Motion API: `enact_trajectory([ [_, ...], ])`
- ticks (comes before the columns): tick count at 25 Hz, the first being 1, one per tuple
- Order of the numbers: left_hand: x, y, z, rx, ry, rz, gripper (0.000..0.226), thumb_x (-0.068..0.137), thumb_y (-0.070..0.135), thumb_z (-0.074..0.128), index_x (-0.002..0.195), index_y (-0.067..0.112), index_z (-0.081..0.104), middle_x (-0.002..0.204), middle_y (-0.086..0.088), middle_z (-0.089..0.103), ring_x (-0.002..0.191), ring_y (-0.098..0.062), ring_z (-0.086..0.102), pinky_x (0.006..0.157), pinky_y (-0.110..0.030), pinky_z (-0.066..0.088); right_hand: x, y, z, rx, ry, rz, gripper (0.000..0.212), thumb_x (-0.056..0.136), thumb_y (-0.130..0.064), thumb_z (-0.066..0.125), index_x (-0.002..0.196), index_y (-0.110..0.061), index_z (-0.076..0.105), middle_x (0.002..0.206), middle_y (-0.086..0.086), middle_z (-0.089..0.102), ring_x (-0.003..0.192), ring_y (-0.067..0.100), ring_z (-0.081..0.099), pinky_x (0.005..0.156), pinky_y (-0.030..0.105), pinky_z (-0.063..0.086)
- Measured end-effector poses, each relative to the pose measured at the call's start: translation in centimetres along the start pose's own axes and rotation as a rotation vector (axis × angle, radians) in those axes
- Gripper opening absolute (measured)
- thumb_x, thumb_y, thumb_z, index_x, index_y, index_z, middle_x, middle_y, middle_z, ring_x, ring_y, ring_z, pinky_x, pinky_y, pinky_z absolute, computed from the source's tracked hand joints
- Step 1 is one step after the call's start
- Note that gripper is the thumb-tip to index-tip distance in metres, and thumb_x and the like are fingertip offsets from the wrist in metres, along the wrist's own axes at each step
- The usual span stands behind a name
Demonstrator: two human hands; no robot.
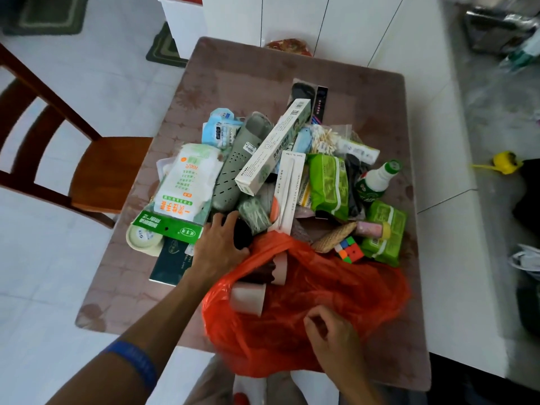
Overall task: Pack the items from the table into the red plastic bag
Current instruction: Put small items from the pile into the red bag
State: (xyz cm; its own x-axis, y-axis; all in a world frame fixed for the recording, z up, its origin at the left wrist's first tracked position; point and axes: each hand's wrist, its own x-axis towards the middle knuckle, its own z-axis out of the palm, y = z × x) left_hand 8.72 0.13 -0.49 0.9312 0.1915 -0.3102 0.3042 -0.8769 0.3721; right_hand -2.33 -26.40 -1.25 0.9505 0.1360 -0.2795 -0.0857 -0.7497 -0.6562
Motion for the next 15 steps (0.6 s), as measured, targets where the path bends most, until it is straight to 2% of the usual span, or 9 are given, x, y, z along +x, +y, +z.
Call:
enact_trajectory([
  [3,-4.0,-0.5,-3.8,-0.283,0.281,0.069,0.079,0.064,0.04,0.075,0.133,0.026,0.04,0.126,-0.001,0.05,0.111,-0.021,0.053,0.076,-0.039,0.055,0.3,-2.4,-2.4,0.175,0.036,0.056,0.014,0.086,-0.022,0.07,0.086,-0.035,0.064,0.08,-0.017,0.068,0.076,0.003,0.065,0.068,0.028,0.054],
  [4,-5.9,-0.7,-5.1,-0.458,0.294,0.143,0.077,0.063,0.035,0.076,0.132,0.027,0.042,0.127,0.003,0.051,0.113,-0.016,0.054,0.077,-0.034,0.056,0.6,-3.5,-3.0,0.333,0.003,0.097,0.019,0.083,-0.023,0.074,0.094,-0.036,0.065,0.088,-0.015,0.07,0.082,0.006,0.067,0.072,0.03,0.056],
  [7,-11.8,-0.4,-5.9,-0.89,-0.058,0.344,0.081,0.064,0.009,0.083,0.131,0.031,0.045,0.13,0.013,0.053,0.121,-0.016,0.055,0.086,-0.03,0.056,1.7,-5.7,-2.9,1.038,-0.366,0.266,0.07,0.064,-0.03,0.088,0.126,-0.034,0.056,0.12,-0.005,0.069,0.108,0.024,0.067,0.085,0.048,0.057],
  [8,-13.0,0.0,-4.8,-0.934,-0.216,0.353,0.084,0.065,0.006,0.084,0.134,0.033,0.043,0.133,0.015,0.051,0.124,-0.015,0.053,0.091,-0.031,0.055,2.1,-6.0,-2.5,1.16,-0.487,0.318,0.078,0.062,-0.027,0.088,0.131,-0.031,0.053,0.126,0.002,0.067,0.113,0.03,0.064,0.085,0.052,0.055],
  [10,-14.0,0.3,-1.9,-0.953,-0.453,0.232,0.086,0.073,0.027,0.083,0.142,0.045,0.034,0.143,0.018,0.042,0.13,-0.008,0.046,0.101,-0.035,0.049,2.4,-5.3,-1.8,1.166,-0.632,0.406,0.075,0.063,-0.024,0.086,0.132,-0.023,0.057,0.125,0.013,0.067,0.114,0.035,0.063,0.083,0.049,0.055],
  [12,-14.1,-0.8,0.7,-0.768,-0.638,0.201,0.086,0.078,0.054,0.073,0.147,0.049,0.021,0.151,0.014,0.036,0.135,-0.007,0.04,0.112,-0.04,0.038,1.8,-3.6,-1.2,1.005,-0.564,0.517,0.074,0.058,-0.031,0.09,0.125,-0.017,0.062,0.115,0.012,0.072,0.106,0.03,0.068,0.084,0.043,0.056],
  [13,-14.0,-1.7,1.8,-0.495,-0.698,0.3,0.09,0.078,0.06,0.069,0.15,0.042,0.018,0.153,0.008,0.036,0.137,-0.011,0.039,0.115,-0.041,0.032,1.4,-2.6,-0.8,0.888,-0.486,0.561,0.074,0.056,-0.034,0.092,0.122,-0.019,0.064,0.111,0.008,0.074,0.102,0.026,0.07,0.084,0.039,0.056],
  [14,-14.0,-2.5,2.9,-0.149,-0.665,0.411,0.097,0.072,0.063,0.071,0.151,0.033,0.023,0.152,0.001,0.04,0.138,-0.016,0.04,0.115,-0.047,0.03,1.1,-1.7,-0.3,0.771,-0.412,0.582,0.069,0.058,-0.034,0.091,0.12,-0.022,0.063,0.109,0.003,0.075,0.099,0.021,0.07,0.082,0.033,0.056],
  [15,-14.3,-3.2,4.1,0.139,-0.566,0.477,0.102,0.059,0.062,0.077,0.147,0.027,0.038,0.144,-0.003,0.051,0.132,-0.022,0.048,0.108,-0.057,0.036,0.9,-1.1,0.2,0.692,-0.349,0.588,0.063,0.063,-0.03,0.089,0.119,-0.026,0.06,0.109,-0.001,0.073,0.099,0.017,0.069,0.079,0.027,0.054],
])
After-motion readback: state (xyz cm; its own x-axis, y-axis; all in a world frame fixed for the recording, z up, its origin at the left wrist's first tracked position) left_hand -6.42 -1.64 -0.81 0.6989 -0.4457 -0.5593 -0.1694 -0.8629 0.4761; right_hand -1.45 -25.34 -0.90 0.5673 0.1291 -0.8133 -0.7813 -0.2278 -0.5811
